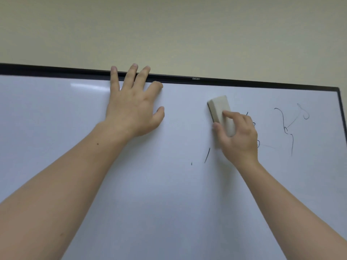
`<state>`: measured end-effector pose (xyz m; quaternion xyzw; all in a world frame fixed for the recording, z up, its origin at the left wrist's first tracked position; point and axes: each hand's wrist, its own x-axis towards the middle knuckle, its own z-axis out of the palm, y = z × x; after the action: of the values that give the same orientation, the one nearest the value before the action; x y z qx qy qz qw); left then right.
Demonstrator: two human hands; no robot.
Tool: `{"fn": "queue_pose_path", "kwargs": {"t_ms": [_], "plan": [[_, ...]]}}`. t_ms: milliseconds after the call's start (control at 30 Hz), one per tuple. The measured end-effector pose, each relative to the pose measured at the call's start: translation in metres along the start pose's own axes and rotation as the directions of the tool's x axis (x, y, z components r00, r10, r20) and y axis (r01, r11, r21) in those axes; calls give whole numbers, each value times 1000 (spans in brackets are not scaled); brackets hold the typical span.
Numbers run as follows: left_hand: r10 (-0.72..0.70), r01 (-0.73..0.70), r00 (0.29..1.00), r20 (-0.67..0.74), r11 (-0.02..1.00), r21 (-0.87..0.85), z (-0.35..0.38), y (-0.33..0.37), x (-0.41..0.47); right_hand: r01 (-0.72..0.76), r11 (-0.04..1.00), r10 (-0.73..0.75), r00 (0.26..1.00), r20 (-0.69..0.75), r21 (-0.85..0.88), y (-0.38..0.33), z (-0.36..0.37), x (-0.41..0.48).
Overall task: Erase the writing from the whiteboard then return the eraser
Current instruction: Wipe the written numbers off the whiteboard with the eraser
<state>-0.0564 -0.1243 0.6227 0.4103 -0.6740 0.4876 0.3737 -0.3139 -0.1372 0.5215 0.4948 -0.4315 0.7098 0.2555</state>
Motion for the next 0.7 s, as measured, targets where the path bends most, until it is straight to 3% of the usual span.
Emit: {"fn": "queue_pose_path", "kwargs": {"t_ms": [100, 200, 267, 333, 400, 500, 567, 700], "plan": [[-1, 0, 1000, -13, 1000, -10, 7, 20, 13, -37, 998, 38, 999, -20, 48, 0, 4, 9], [-6, 5, 1000, -13, 1000, -17, 13, 41, 23, 138, 986, -141, 990, 26, 95, -4, 7, -10], [-24, 23, 999, -28, 999, -22, 16, 50, 28, 363, 922, -379, 918, 118, 134, 0, 6, -33], [-51, 49, 997, -66, 998, -34, 18, 55, 30, 556, 813, -582, 787, 206, 174, 11, 3, -51], [-68, 64, 993, -96, 997, -48, 17, 55, 30, 666, 720, -693, 677, 246, 196, 22, 0, -55], [-84, 81, 991, -100, 996, -39, 16, 61, 31, 722, 662, -748, 615, 249, 202, 44, -6, -40], [-91, 87, 991, -95, 995, -50, 15, 61, 31, 697, 701, -711, 668, 220, 153, 54, -8, -21], [-115, 112, 990, -85, 993, -35, 13, 66, 31, 398, 913, -403, 914, 46, 93, 71, -15, 32]]}}
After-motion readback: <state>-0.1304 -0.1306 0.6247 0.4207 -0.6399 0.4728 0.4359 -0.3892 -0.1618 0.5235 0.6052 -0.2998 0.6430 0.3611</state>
